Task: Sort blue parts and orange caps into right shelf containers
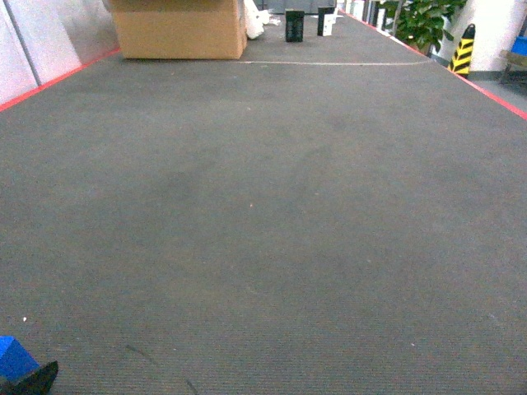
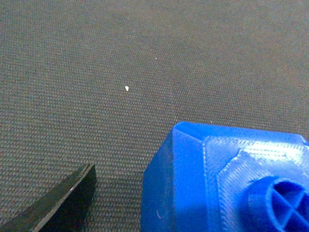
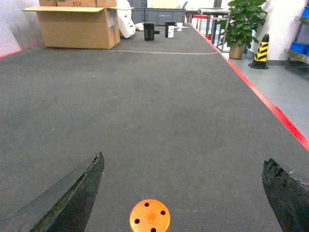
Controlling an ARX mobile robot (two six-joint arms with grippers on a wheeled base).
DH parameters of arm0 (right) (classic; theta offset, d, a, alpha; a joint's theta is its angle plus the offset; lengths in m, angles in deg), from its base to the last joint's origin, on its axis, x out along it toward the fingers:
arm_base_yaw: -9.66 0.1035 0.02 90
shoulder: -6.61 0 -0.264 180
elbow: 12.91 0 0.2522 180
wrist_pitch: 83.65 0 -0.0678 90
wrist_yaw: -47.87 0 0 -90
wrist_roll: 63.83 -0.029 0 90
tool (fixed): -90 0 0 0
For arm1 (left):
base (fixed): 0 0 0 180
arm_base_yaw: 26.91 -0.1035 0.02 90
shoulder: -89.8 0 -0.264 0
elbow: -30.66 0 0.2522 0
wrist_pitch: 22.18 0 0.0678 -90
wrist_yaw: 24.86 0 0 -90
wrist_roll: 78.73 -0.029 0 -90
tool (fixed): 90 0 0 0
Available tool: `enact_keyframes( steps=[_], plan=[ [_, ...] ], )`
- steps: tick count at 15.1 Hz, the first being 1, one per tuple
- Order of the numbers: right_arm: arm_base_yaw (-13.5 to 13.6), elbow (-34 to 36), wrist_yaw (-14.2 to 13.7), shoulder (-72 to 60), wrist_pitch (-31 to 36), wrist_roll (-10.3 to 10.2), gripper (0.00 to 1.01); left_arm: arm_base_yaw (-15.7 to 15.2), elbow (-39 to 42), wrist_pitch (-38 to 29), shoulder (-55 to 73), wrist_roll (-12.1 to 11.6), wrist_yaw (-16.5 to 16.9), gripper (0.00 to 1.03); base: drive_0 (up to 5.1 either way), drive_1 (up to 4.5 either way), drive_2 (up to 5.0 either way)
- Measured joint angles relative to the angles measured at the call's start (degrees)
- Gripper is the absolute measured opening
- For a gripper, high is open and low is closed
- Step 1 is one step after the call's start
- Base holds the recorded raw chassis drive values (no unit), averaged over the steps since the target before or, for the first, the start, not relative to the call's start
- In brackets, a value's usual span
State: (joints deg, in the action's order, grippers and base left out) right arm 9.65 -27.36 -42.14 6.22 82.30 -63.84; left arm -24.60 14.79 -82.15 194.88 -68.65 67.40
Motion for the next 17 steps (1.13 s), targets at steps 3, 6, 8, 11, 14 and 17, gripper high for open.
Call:
enact_keyframes(
  steps=[3,6,8,11,14,17],
  plan=[
    [0.0,0.0,0.0,0.0,0.0,0.0,0.98,-1.9,-0.9,0.0,1.4,0.0,1.4,0.98,0.0,0.0,0.0],
    [0.0,0.0,0.0,0.0,0.0,0.0,0.98,-3.0,-2.1,0.0,2.3,0.0,2.3,0.98,0.0,0.0,0.0],
    [0.0,0.0,0.0,0.0,0.0,0.0,0.98,-3.1,-2.8,0.0,2.8,0.0,2.6,0.98,0.0,0.0,0.0],
    [0.0,0.0,0.0,0.0,0.0,0.0,0.98,-2.7,-3.9,-0.5,4.2,0.0,2.6,0.98,0.0,0.0,0.0],
    [0.0,0.0,0.0,0.0,0.0,0.0,0.98,-2.2,-4.9,-1.0,5.6,0.0,2.3,0.98,0.0,0.0,0.0],
    [0.0,0.0,0.0,0.0,0.0,0.0,0.98,-1.8,-5.0,-1.0,5.6,0.0,1.8,0.98,0.0,0.0,0.0]
  ],
)
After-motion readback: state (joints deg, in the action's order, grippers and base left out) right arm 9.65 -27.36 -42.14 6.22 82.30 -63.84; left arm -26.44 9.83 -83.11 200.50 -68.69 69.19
